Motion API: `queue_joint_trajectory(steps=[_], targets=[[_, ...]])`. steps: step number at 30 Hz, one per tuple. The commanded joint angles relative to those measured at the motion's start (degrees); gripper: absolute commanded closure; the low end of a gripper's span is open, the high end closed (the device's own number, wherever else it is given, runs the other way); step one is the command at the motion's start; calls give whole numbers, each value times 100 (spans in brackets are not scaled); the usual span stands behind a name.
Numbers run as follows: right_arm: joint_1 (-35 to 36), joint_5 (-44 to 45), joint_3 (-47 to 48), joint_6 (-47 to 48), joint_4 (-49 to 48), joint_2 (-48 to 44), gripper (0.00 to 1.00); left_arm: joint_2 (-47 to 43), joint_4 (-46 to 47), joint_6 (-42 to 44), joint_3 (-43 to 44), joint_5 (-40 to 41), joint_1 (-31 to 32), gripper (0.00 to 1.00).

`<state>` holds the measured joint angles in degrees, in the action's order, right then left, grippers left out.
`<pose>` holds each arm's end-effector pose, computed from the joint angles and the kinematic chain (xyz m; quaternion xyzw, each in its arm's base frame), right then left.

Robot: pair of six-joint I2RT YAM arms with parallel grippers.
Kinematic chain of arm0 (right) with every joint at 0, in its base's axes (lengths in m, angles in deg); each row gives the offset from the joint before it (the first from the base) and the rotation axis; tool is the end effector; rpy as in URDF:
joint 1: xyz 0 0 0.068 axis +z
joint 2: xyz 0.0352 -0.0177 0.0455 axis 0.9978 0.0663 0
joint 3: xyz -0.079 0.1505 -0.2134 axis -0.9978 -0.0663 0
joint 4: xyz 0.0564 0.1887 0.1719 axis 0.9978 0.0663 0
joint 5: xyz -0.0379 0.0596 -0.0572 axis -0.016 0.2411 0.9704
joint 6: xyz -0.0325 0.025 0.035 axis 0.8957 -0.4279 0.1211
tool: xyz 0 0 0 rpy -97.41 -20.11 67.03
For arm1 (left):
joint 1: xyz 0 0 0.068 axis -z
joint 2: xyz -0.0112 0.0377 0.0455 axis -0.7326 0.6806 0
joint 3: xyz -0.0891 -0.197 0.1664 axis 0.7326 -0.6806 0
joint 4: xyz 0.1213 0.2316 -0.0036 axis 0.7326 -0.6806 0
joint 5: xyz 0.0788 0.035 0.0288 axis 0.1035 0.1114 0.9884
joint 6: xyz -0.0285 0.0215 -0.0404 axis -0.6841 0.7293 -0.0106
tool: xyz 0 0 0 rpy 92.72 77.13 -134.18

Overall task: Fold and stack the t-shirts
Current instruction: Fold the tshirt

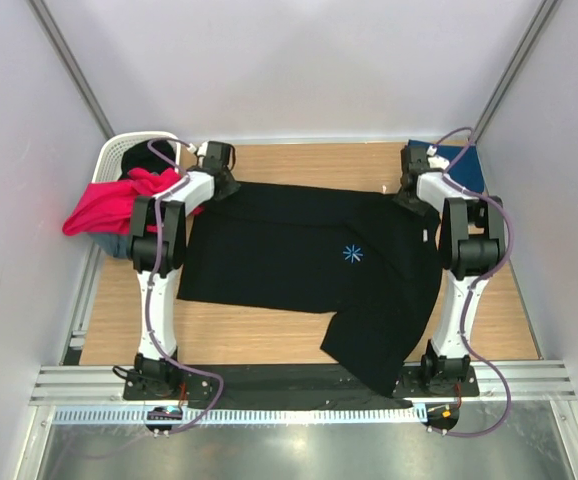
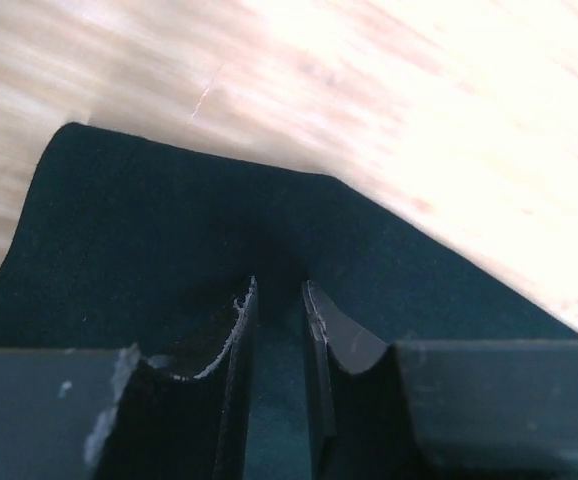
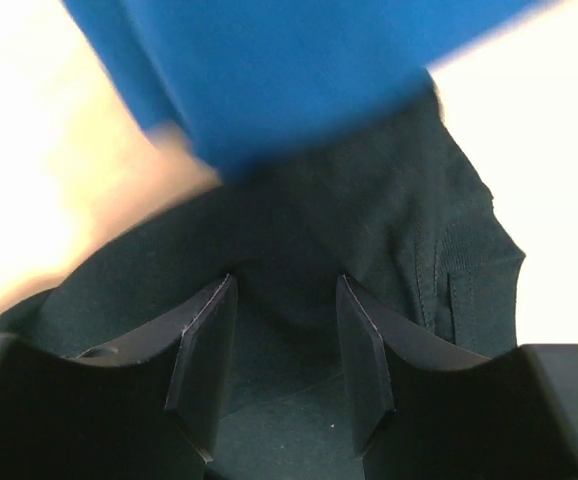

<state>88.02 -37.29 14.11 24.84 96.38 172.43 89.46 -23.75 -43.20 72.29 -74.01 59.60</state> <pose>0.4334 0.0001 0.1608 0.3006 0.9012 -0.1077 0.2931 0.4847 -0.1000 0.1592 -0.2497 0.9003 -0.0607 0.3514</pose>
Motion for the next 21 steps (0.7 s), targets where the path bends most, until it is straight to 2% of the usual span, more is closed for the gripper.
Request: queue_joint_trajectory(steps=[1, 3, 8, 11, 14, 17, 18, 19, 21], targets=[[-42, 110, 722, 311, -19, 647, 50, 321, -283, -189, 342, 222, -27, 75], [-42, 153, 1161, 495, 52, 780, 50, 427, -379, -163, 500, 258, -27, 76], [-94, -100, 1515, 987, -115, 886, 50, 463, -415, -127, 527, 153, -80, 76], [-103, -495, 1708, 1216, 60, 772, 50, 314, -415, -31, 431, 65, -89, 76], [-95, -1058, 1665, 1444, 192, 430, 46, -46, -389, 267, 307, -85, -71, 71], [-95, -1533, 1665, 1603, 525, 139, 40, -398, -362, 654, 351, -251, -63, 59], [-95, -1586, 1656, 1603, 614, -70, 36, -486, -397, 725, 351, -295, -54, 37], [-95, -1647, 1656, 1612, 710, -159, 35, -591, -423, 769, 334, -287, -45, 29], [-86, -1701, 1560, 1594, 895, -466, 34, -890, -537, 813, 229, -165, -28, 19]])
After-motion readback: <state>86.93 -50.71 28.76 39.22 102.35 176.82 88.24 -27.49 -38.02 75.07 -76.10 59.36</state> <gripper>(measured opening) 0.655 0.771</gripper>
